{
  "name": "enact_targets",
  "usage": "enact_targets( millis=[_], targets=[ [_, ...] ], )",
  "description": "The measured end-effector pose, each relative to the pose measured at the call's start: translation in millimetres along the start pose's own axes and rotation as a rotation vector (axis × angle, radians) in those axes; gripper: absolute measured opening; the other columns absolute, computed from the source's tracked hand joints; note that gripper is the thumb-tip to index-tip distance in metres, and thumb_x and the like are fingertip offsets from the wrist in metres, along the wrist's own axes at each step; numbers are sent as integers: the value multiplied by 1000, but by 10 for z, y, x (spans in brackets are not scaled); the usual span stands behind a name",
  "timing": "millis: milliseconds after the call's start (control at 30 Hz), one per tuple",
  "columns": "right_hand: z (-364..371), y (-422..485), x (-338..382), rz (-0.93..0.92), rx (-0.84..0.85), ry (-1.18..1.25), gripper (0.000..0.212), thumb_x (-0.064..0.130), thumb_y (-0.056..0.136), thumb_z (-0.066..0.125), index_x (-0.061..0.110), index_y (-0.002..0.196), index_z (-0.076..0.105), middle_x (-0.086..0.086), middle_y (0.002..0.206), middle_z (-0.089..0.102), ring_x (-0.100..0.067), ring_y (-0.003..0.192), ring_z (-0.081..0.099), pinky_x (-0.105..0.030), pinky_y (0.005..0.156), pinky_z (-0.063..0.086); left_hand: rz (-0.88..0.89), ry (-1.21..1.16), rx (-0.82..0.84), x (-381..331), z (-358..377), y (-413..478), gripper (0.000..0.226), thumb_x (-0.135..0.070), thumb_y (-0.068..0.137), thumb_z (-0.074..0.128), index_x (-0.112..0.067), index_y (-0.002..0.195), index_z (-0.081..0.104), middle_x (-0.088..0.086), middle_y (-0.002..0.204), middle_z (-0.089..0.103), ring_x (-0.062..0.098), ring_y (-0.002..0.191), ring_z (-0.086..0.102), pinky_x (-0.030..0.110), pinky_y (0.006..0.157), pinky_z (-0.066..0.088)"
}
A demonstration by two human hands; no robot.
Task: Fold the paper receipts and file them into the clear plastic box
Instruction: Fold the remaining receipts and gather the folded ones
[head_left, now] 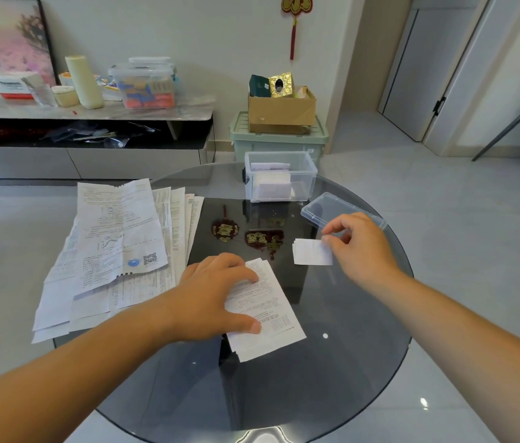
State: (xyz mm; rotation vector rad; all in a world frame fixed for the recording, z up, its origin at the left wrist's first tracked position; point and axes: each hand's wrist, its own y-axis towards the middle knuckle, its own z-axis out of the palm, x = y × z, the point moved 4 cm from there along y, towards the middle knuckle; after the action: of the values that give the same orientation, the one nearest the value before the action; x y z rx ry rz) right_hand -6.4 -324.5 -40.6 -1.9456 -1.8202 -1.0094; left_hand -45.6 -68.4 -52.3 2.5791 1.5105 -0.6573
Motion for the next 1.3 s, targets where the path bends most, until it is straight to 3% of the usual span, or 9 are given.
enact_targets(
  millis=[133,233,300,467,667,867,1067,1167,1300],
  targets=[
    [-79,-156,203,-75,15,35,13,16,91,69,26,83,67,8,90,62,-8,76,57,-16,66,41,29,-19,-13,-13,-36,-39,65,-55,83,72,-42,140,45,-21,153,30,5,141,26,32,118,22],
    [-32,-417,459,-198,218,78,12,22,89,71,31,81,70,16,86,65,-3,82,60,-12,68,42,68,43,-59,-3,-60,-71,56,-59,84,69,-44,134,49,-23,147,33,1,135,24,30,115,20],
    [86,-613,574,-286,438,2,3,34,89,72,34,92,72,23,100,64,4,97,56,-13,78,43,102,79,-93,2,-79,-102,50,-62,84,67,-45,128,53,-23,139,38,0,128,27,28,113,24],
    [287,-844,596,-456,659,-207,45,57,81,73,38,120,61,26,137,48,6,128,32,-19,108,31,119,103,1,9,-20,-197,72,-75,70,70,-43,131,49,-23,137,35,1,124,30,21,106,34],
    [307,-891,578,-453,641,-204,55,60,76,76,40,124,58,27,135,46,7,127,31,-21,109,32,140,34,3,47,-54,-233,52,-64,76,74,-43,119,54,-26,132,41,-2,123,34,21,106,38],
    [316,-877,583,-385,581,-153,40,54,85,70,37,121,61,26,123,54,4,120,41,-20,103,40,144,-83,-35,99,-115,-259,23,-55,87,67,-35,98,65,-23,117,58,1,112,52,25,95,49],
    [334,-768,635,-259,470,-47,10,39,94,63,36,100,56,19,94,60,-2,86,57,-20,69,47,100,-134,-158,46,-192,-274,11,-40,101,51,-31,94,54,-16,95,64,9,83,63,28,68,55],
    [387,-675,649,-169,406,57,27,36,95,64,35,115,47,17,99,62,1,79,60,-16,61,47,64,-121,-206,19,-209,-221,16,-40,103,46,-33,89,43,-12,87,62,10,74,61,21,58,51],
    [442,-636,684,-202,267,55,54,33,92,68,32,136,37,15,126,48,-3,102,53,-17,81,46,-5,-100,-320,44,-215,-126,15,-35,101,52,-28,89,45,-10,85,58,9,72,58,20,58,48]
  ],
)
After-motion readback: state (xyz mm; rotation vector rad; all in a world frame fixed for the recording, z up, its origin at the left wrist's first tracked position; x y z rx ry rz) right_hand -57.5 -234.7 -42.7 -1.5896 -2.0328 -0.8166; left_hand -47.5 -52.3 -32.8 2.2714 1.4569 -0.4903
